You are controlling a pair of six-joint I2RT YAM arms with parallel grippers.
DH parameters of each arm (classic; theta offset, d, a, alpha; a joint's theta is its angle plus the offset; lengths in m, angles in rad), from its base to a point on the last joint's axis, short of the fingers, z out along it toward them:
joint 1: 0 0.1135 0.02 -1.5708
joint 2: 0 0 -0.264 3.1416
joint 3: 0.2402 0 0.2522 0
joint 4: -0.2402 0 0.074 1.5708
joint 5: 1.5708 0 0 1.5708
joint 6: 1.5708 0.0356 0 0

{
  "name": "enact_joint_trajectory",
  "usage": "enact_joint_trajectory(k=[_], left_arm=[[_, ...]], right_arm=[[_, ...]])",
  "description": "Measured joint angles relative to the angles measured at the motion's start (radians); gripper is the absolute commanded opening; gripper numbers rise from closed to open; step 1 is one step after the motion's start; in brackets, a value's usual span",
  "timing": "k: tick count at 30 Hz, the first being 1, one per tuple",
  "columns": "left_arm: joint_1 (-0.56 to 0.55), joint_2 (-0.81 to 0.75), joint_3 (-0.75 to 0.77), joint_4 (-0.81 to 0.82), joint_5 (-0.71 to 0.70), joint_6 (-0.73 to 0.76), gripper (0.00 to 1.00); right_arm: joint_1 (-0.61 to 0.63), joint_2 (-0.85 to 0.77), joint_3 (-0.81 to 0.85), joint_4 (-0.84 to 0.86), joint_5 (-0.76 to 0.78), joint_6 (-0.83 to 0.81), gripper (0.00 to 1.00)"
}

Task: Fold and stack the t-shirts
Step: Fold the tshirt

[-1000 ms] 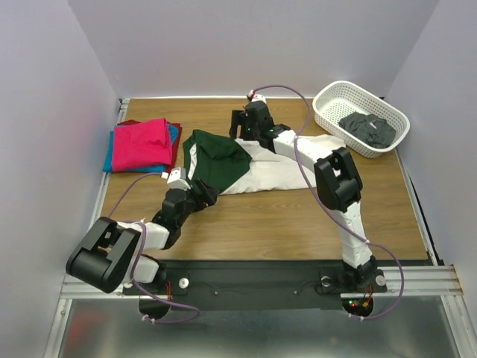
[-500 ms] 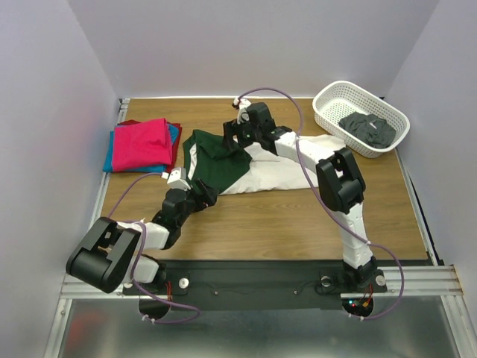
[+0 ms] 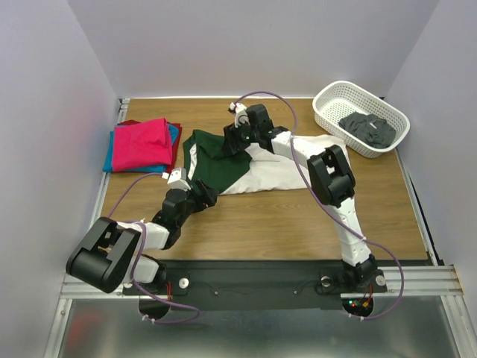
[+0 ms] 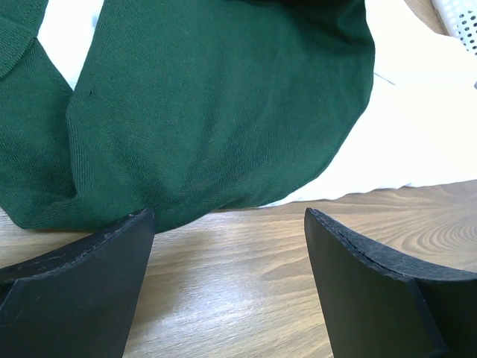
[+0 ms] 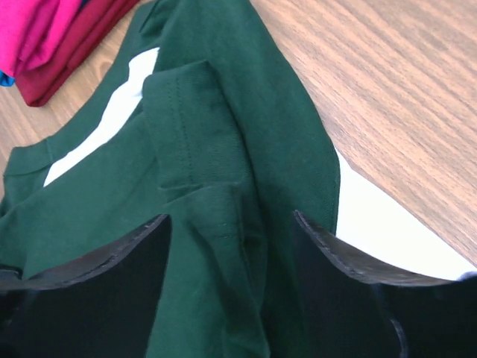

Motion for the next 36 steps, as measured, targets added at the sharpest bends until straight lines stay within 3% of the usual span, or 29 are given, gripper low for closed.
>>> enact_joint_trajectory(k=[5,7,8,11,18,32,35,36], left_arm=[[0.0,0.0,0.0,-0.001,0.0,0.001,0.93],[0.0,0.0,0.0,-0.002,0.0,0.002,0.93],[0.0,0.0,0.0,-0.003,0.0,0.003,0.93],[0.0,0.0,0.0,-0.004,0.0,0.004,0.93],[0.0,0.0,0.0,-0.004,0.001,0.007,0.93],[0.0,0.0,0.0,-0.005,0.001,0.007,0.93],[0.0,0.0,0.001,-0.005,0.001,0.007,0.93],[0.0,0.0,0.001,-0.006,0.001,0.007,0.93]], right_arm=[[-0.006,0.029,0.022,0.0,-0.021,-0.006,0.56],[-0.006,0.035,0.027,0.0,-0.028,-0.006,0.46],[-0.006,0.037,0.03,0.0,-0.031,-0.006,0.32],[-0.006,0.04,0.035,-0.001,-0.034,-0.003,0.26],[-0.013,0.042,0.064,0.0,-0.007,0.02,0.22],[-0.044,0.042,0.057,0.001,0.229,0.16,0.21],[-0.053,0.042,0.048,0.001,0.267,0.19,0.25],[-0.057,0.042,0.044,0.001,0.275,0.198,0.37]])
